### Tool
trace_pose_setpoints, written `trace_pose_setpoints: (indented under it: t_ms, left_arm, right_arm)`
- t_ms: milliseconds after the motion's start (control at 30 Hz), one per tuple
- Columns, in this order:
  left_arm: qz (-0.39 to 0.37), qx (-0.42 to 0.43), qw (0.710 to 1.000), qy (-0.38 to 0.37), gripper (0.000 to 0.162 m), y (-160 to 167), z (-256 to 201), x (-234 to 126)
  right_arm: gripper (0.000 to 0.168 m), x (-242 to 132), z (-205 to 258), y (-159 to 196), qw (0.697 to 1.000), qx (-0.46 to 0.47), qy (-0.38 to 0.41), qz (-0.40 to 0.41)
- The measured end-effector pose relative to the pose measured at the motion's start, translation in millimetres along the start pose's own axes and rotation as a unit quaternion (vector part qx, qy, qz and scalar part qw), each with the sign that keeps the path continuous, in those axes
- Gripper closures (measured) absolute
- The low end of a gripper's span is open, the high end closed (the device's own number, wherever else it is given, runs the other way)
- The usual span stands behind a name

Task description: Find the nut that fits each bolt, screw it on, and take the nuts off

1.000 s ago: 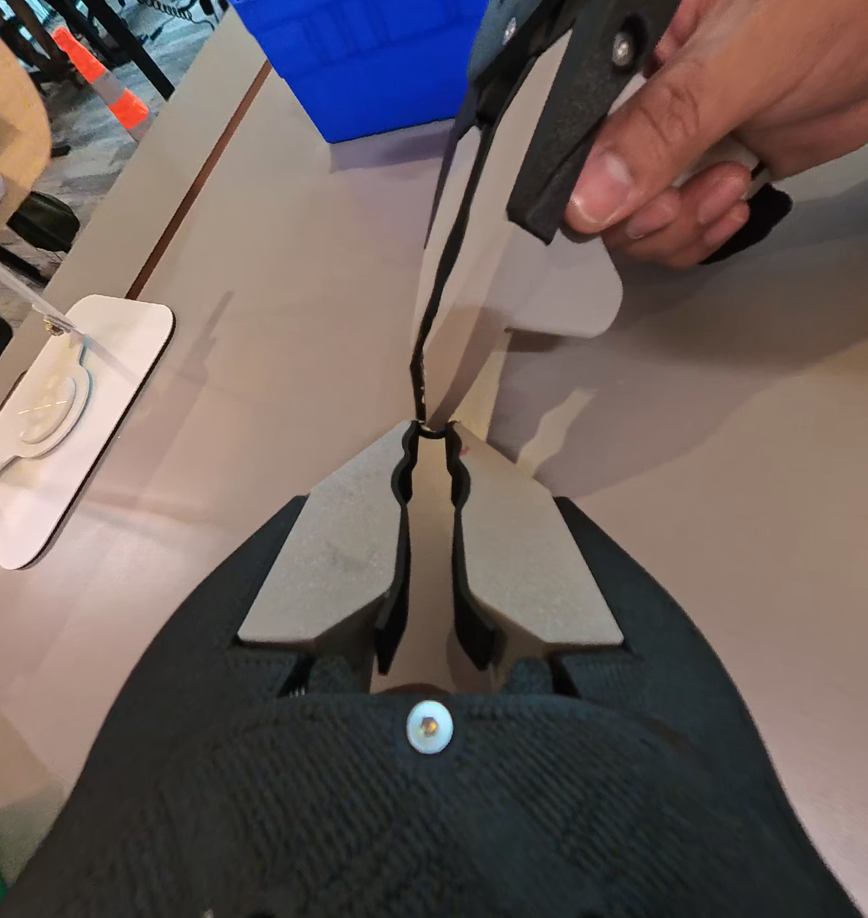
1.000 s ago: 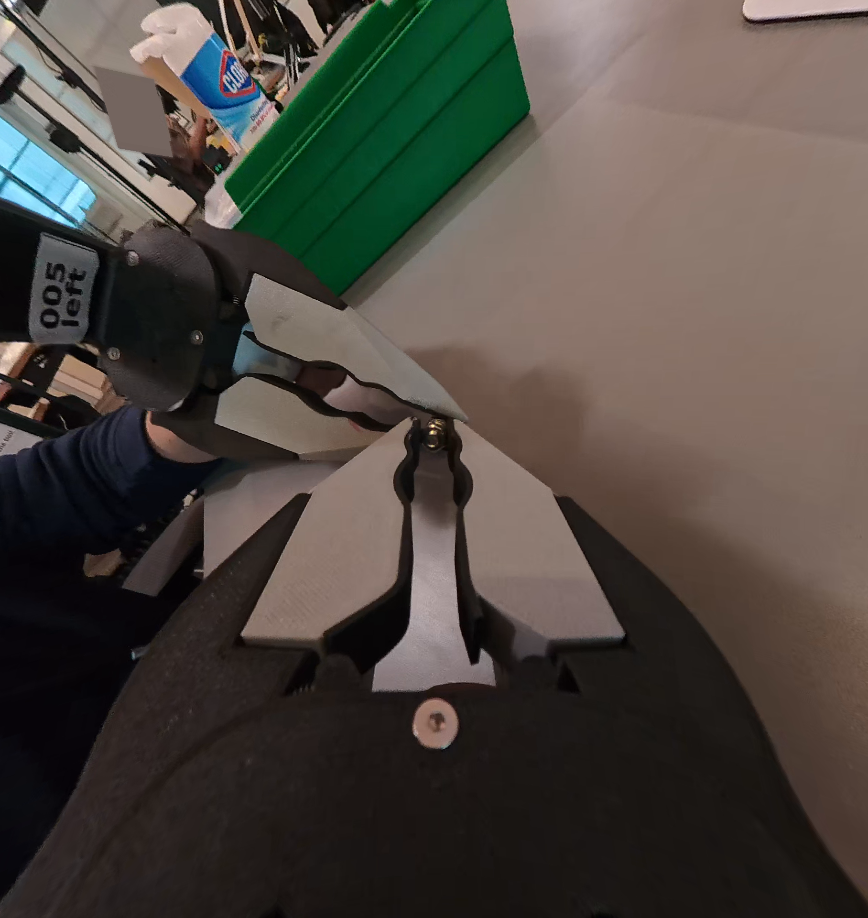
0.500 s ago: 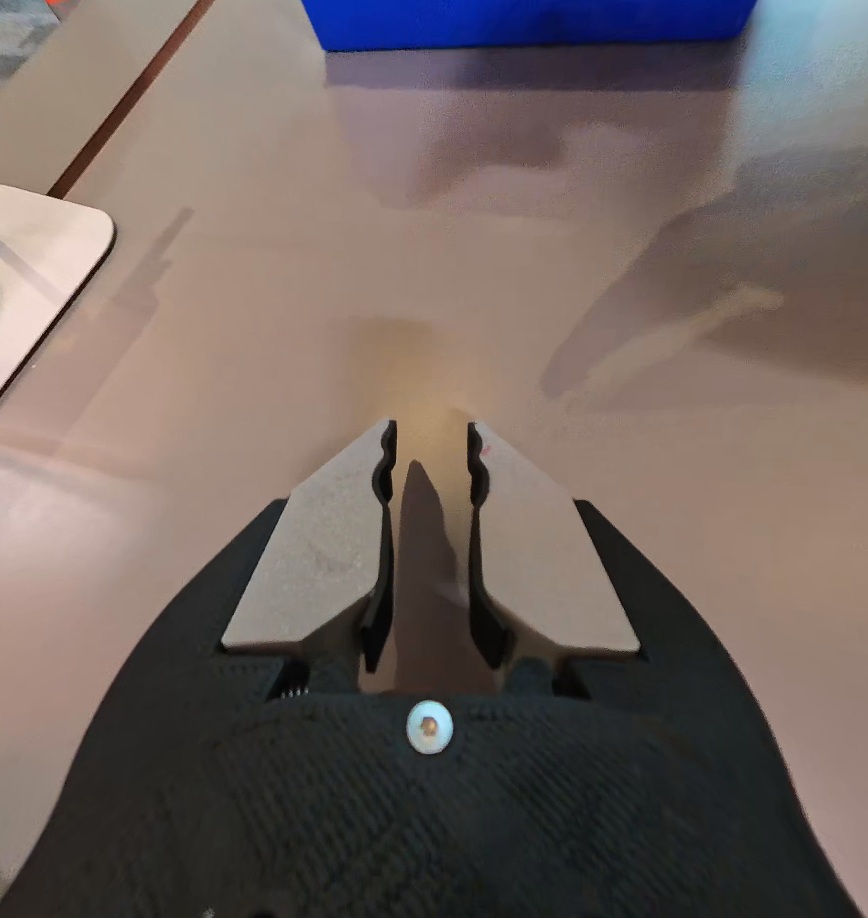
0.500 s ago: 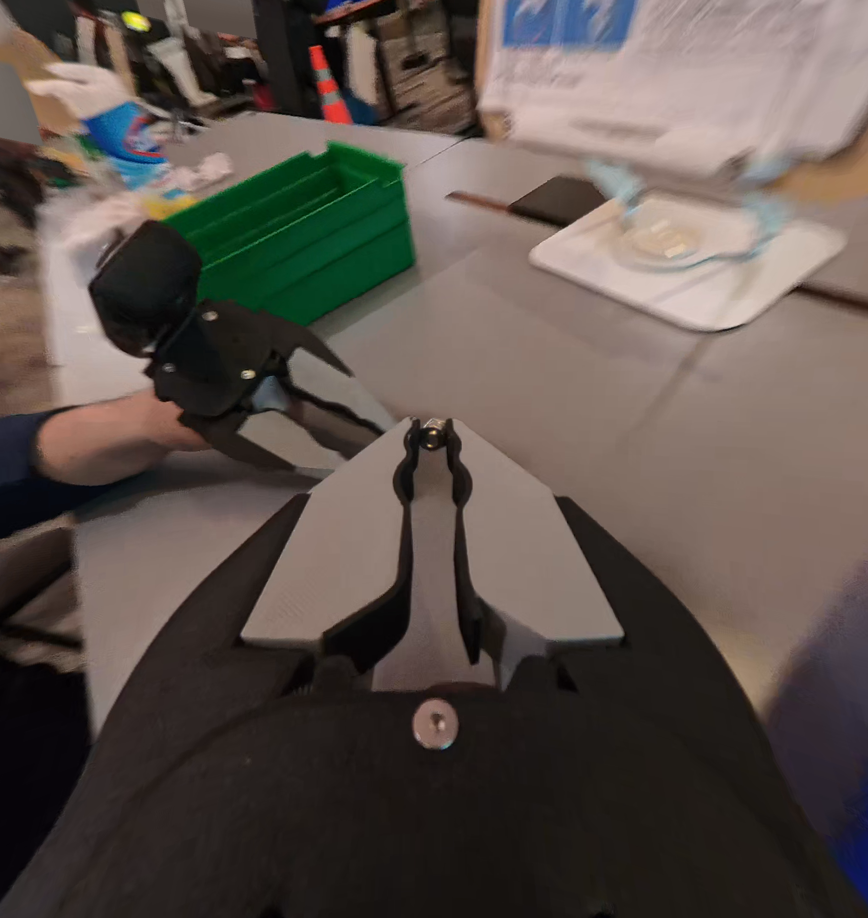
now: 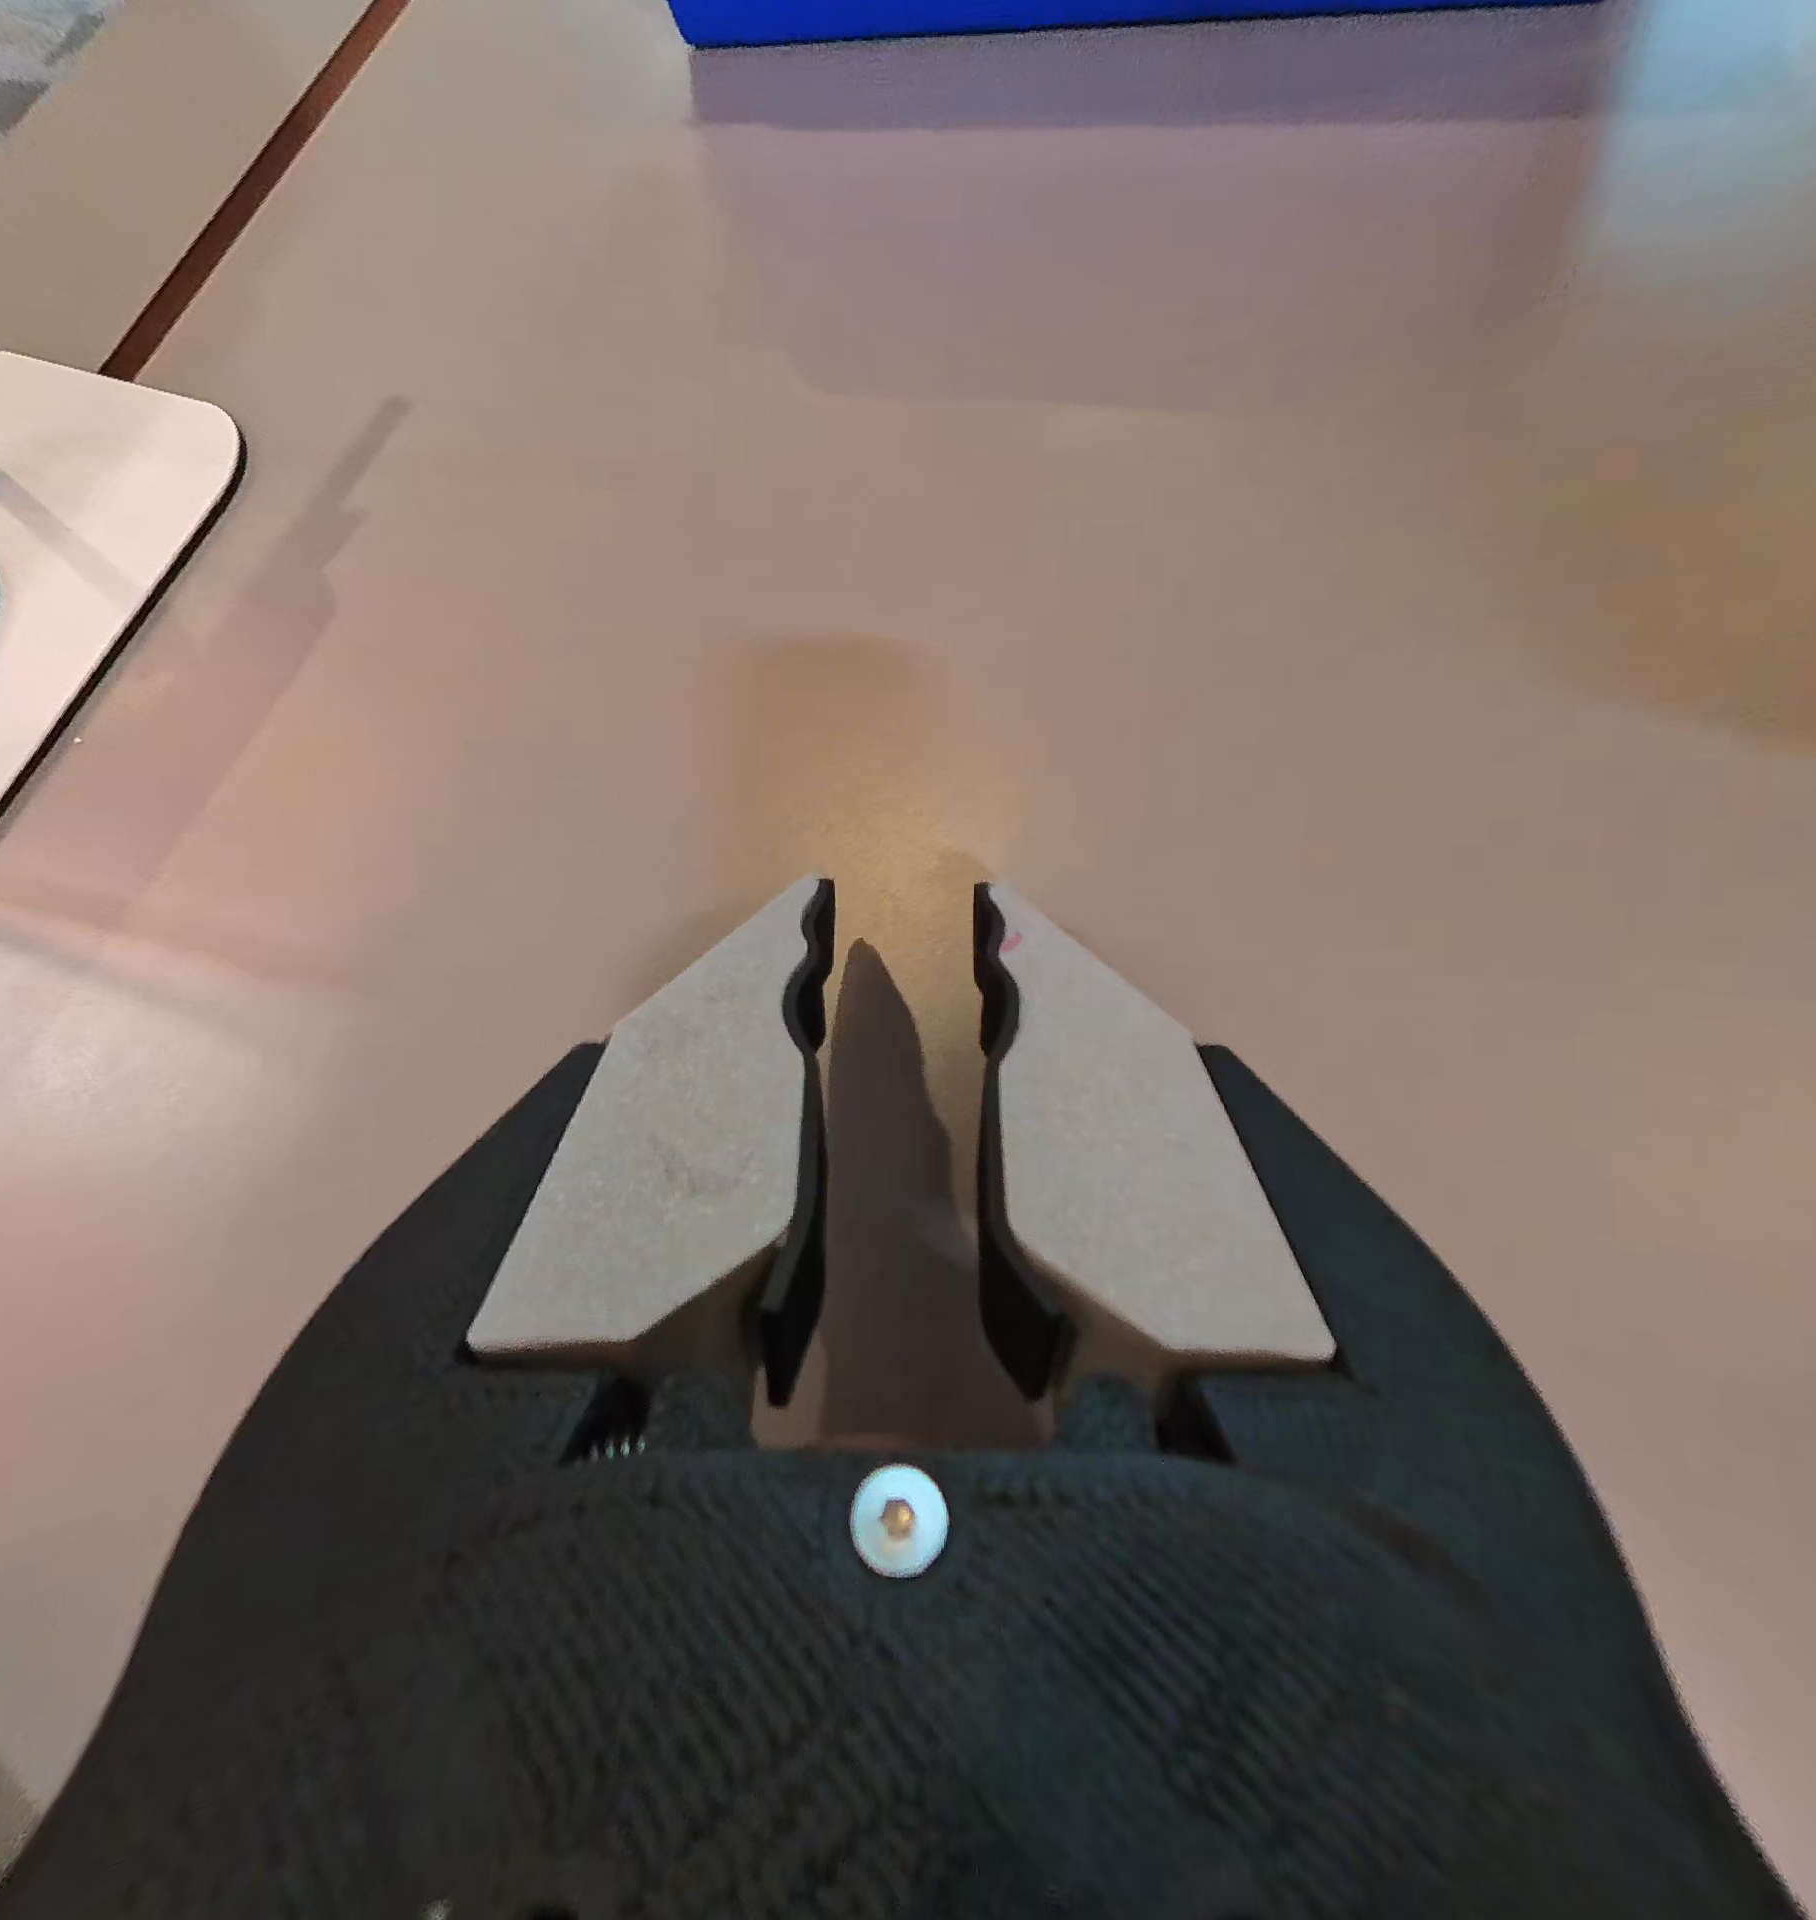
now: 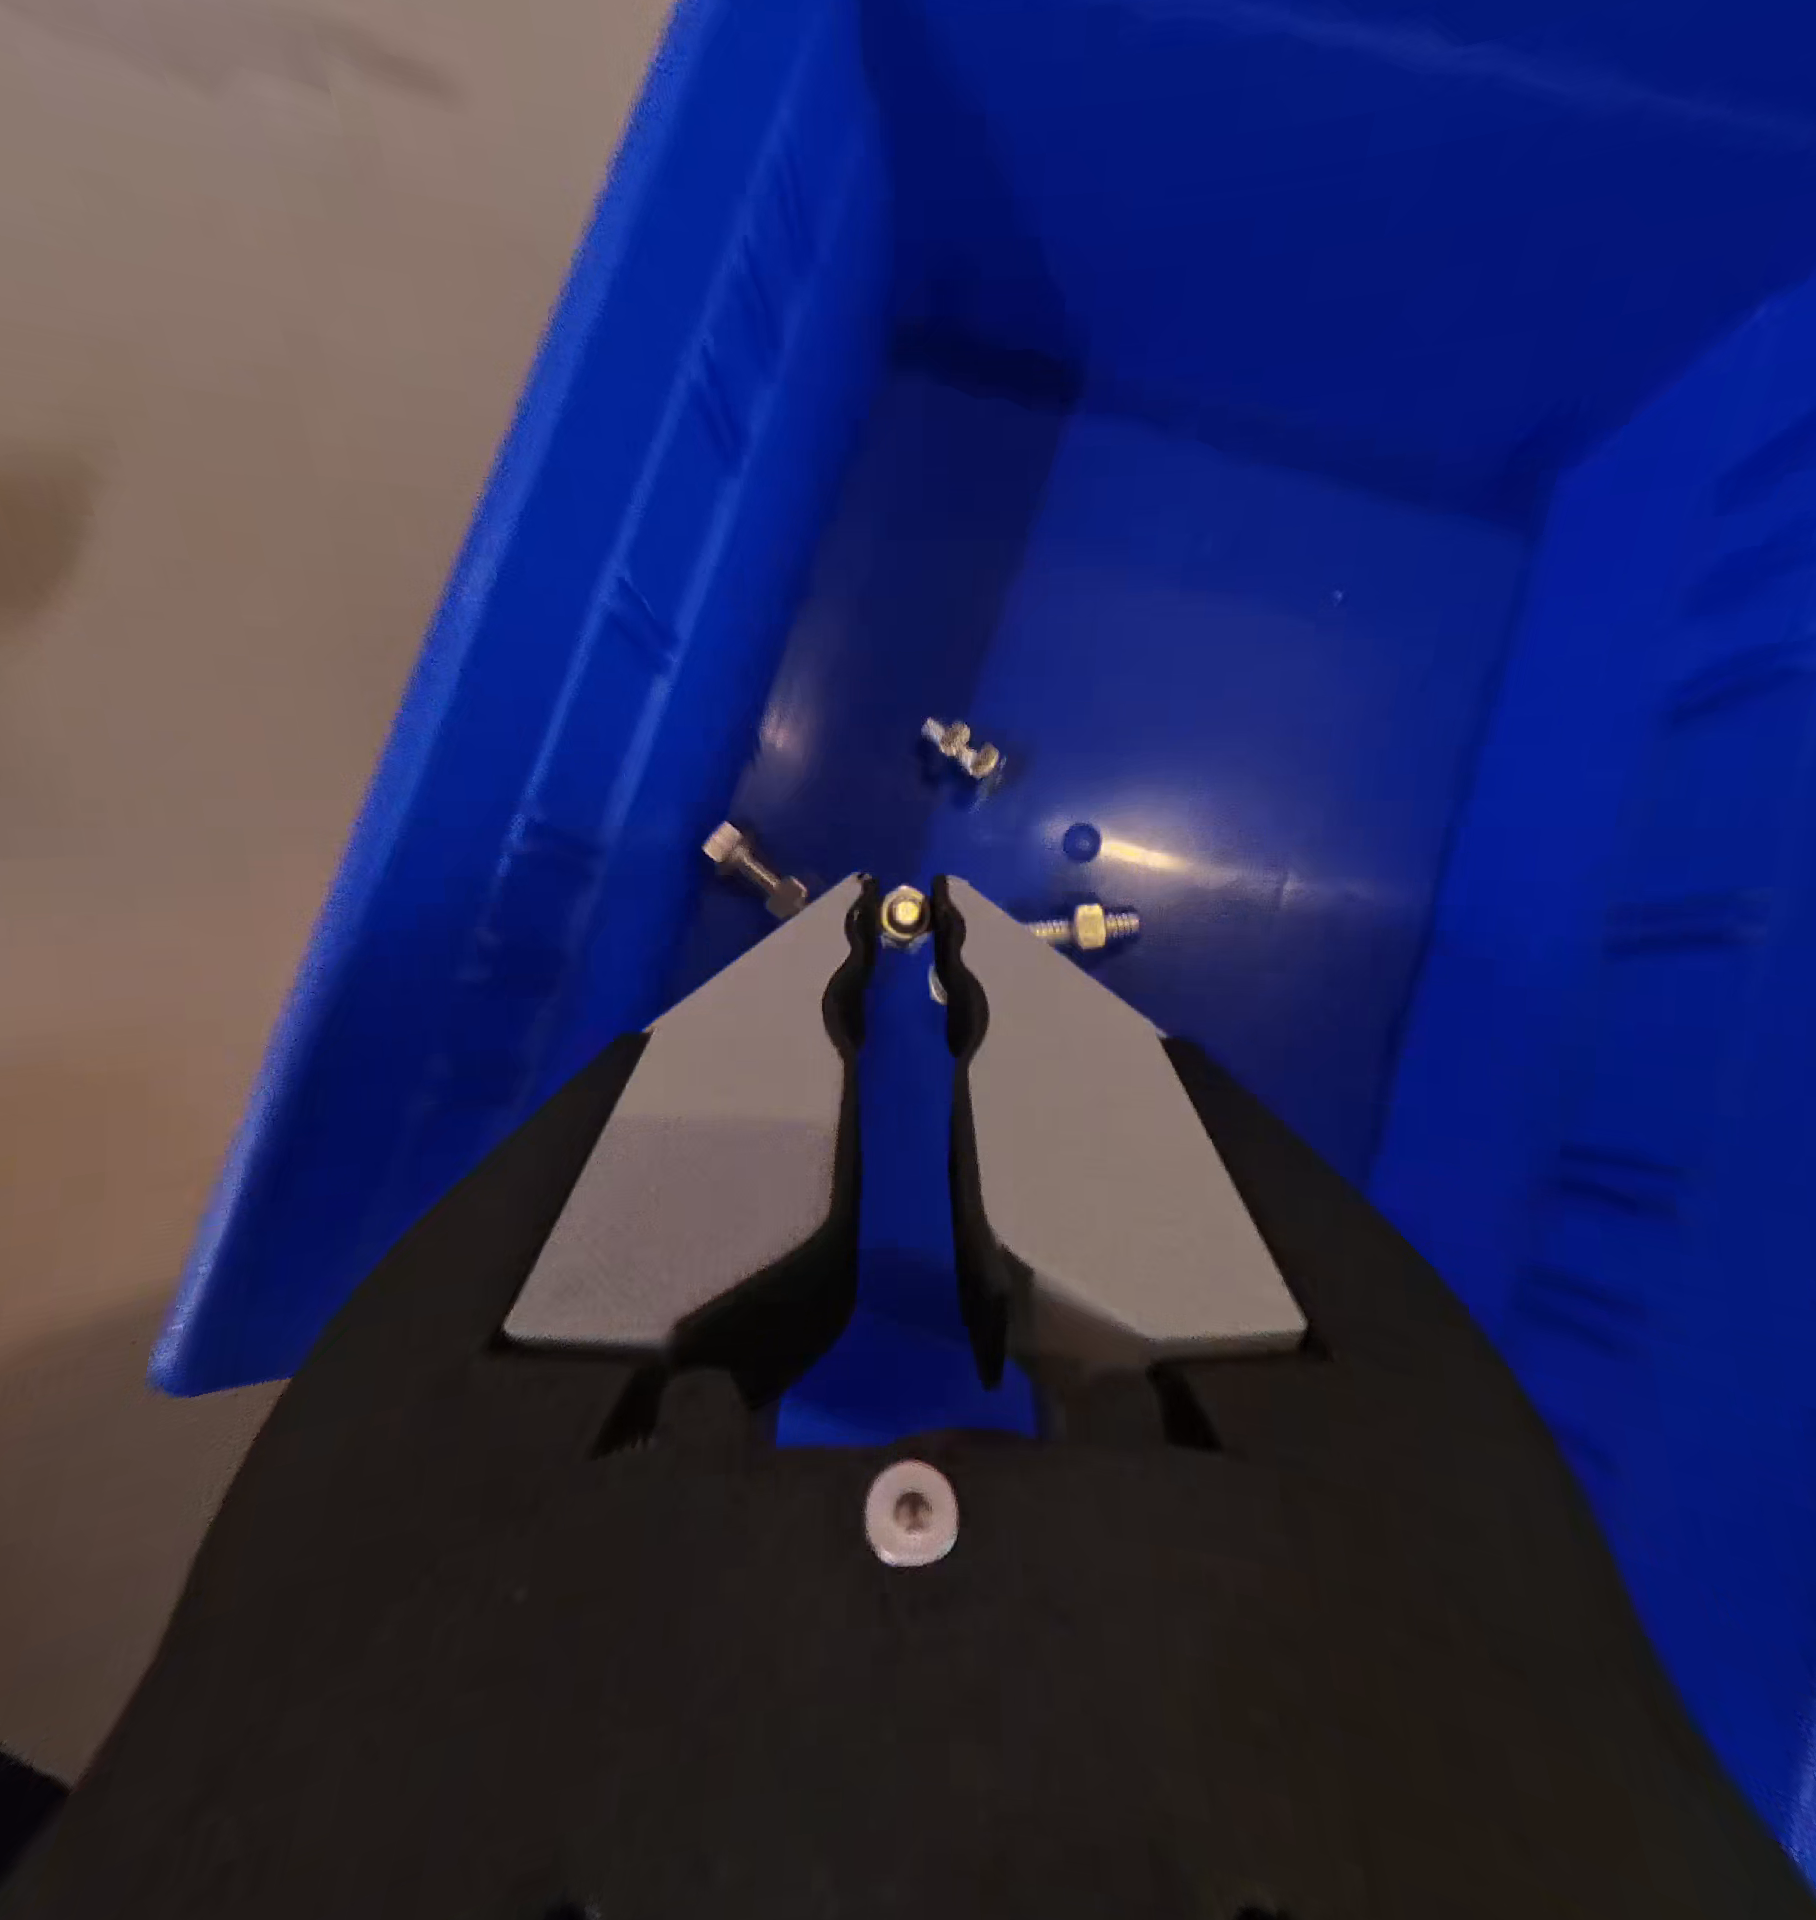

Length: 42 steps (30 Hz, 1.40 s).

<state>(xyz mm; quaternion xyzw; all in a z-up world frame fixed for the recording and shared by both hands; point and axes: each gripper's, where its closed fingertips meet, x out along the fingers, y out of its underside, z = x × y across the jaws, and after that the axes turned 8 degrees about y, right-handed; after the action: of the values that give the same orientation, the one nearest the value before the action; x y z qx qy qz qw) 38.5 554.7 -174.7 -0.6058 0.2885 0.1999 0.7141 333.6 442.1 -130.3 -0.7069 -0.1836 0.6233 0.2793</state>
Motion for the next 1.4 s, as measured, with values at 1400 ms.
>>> trace_pose_setpoints:
  t_ms: [1400]
  left_arm:
    - [-0.061, -0.081, 0.995, -0.001, 0.118, -11.8, 14.5, -32.6]
  right_arm:
    - [0.115, 66.0, 245.1, -69.6, 0.957, -0.192, -0.106, -0.190]
